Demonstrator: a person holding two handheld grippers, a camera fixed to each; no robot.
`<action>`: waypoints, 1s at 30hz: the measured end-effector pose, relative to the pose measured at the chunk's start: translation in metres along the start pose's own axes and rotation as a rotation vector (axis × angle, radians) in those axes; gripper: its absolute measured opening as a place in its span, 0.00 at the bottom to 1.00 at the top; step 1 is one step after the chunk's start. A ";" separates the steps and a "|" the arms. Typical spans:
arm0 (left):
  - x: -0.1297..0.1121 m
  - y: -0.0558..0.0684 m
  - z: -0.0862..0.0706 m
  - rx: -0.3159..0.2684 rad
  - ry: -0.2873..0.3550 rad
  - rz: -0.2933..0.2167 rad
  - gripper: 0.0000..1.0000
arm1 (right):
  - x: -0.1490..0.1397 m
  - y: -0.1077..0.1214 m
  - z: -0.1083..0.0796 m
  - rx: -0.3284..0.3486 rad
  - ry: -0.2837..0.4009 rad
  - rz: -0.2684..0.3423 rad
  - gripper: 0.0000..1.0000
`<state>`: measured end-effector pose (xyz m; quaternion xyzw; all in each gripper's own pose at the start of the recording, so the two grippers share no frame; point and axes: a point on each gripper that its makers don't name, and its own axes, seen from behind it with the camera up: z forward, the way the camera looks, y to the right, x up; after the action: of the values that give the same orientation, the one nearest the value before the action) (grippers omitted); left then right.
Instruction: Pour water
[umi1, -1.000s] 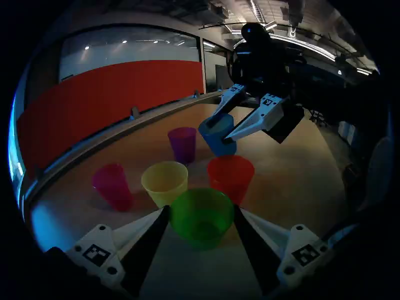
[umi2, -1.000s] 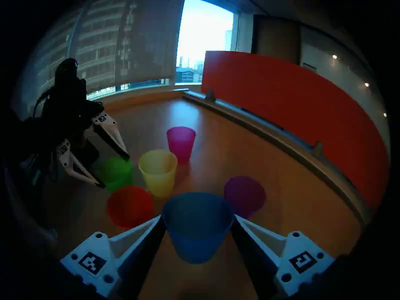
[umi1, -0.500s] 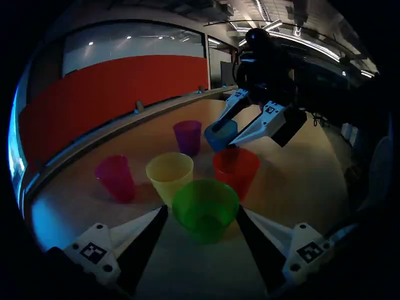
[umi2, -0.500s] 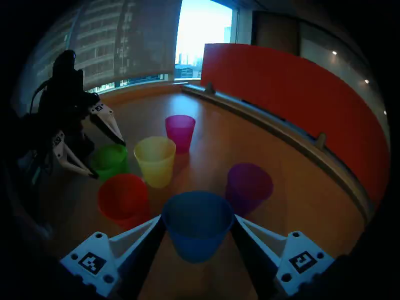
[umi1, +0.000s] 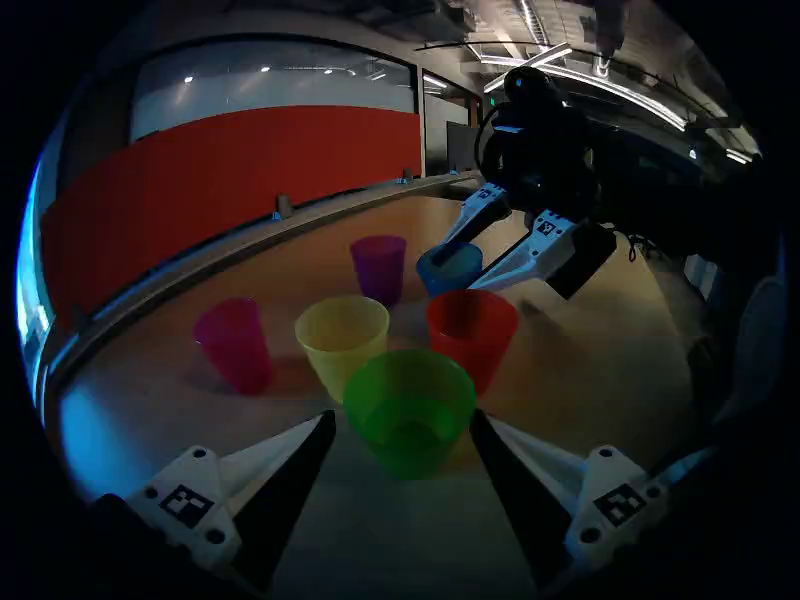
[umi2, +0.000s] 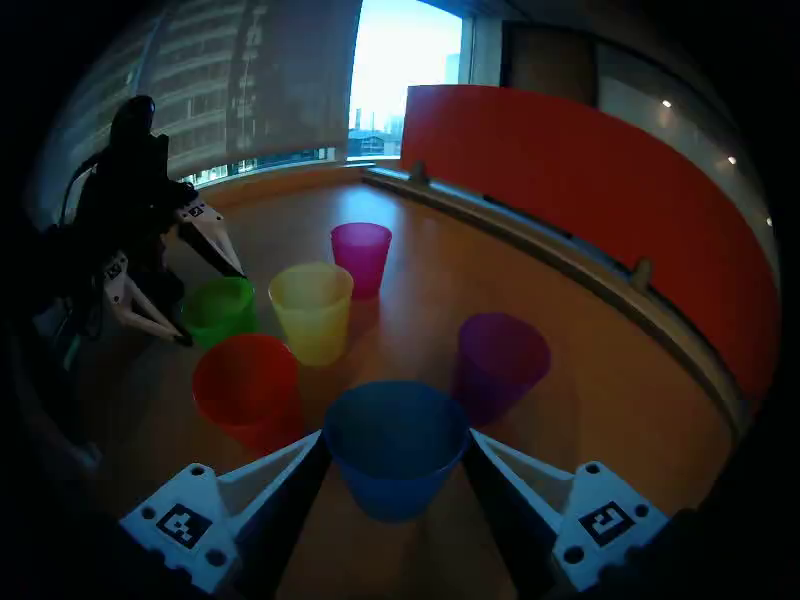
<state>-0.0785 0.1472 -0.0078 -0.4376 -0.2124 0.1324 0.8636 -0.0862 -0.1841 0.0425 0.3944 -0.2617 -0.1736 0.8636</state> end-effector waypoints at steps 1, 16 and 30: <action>-0.001 0.001 0.000 -0.003 -0.004 0.001 1.00 | -0.001 0.000 -0.001 -0.001 0.000 -0.002 0.93; -0.014 0.006 -0.010 0.004 -0.045 0.027 1.00 | -0.013 -0.003 -0.010 -0.018 -0.008 0.019 1.00; -0.018 0.000 -0.034 0.055 -0.036 -0.008 1.00 | -0.020 -0.004 -0.041 -0.048 0.004 0.035 1.00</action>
<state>-0.0777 0.1161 -0.0305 -0.4105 -0.2259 0.1426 0.8718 -0.0786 -0.1519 0.0105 0.3690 -0.2627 -0.1639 0.8763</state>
